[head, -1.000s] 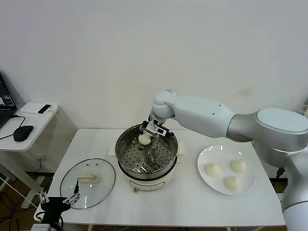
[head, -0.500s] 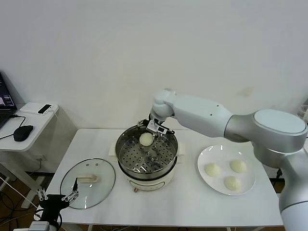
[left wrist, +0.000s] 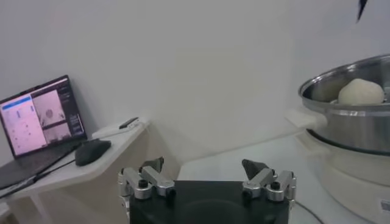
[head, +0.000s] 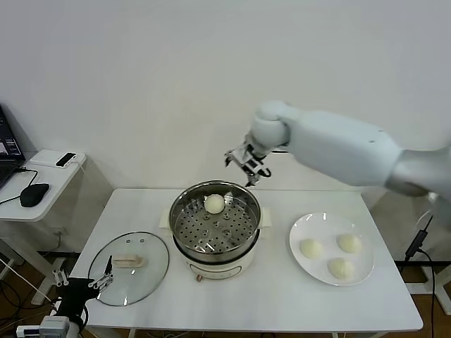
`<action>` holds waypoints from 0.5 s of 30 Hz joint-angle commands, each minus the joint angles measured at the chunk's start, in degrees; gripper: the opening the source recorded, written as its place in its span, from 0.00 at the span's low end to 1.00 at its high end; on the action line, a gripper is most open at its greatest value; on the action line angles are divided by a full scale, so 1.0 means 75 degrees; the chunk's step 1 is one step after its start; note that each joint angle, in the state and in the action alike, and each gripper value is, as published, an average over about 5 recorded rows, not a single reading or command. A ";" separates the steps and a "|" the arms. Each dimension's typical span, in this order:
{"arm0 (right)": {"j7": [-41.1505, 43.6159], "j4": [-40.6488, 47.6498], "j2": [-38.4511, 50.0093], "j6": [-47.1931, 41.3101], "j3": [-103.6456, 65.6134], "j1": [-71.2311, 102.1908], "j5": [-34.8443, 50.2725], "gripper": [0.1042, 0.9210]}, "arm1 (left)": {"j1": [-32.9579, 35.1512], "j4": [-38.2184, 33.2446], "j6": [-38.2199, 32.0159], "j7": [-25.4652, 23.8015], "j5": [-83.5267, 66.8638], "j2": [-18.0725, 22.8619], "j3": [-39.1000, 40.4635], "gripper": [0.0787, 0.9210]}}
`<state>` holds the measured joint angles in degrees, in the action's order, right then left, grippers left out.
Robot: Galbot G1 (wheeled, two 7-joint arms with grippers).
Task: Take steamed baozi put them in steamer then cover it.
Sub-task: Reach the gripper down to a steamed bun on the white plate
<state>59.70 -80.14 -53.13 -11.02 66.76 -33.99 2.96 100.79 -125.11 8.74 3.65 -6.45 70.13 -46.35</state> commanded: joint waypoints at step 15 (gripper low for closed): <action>0.0205 -0.2223 0.4378 -0.1196 -0.2586 0.4683 -0.0900 0.88 | -0.0429 0.0235 0.0167 -0.0117 -0.0163 -0.0418 0.0226 0.88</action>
<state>60.78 -93.18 -28.93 -18.01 58.78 -18.11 0.73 98.24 -123.53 9.81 2.84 -7.42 67.63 -44.85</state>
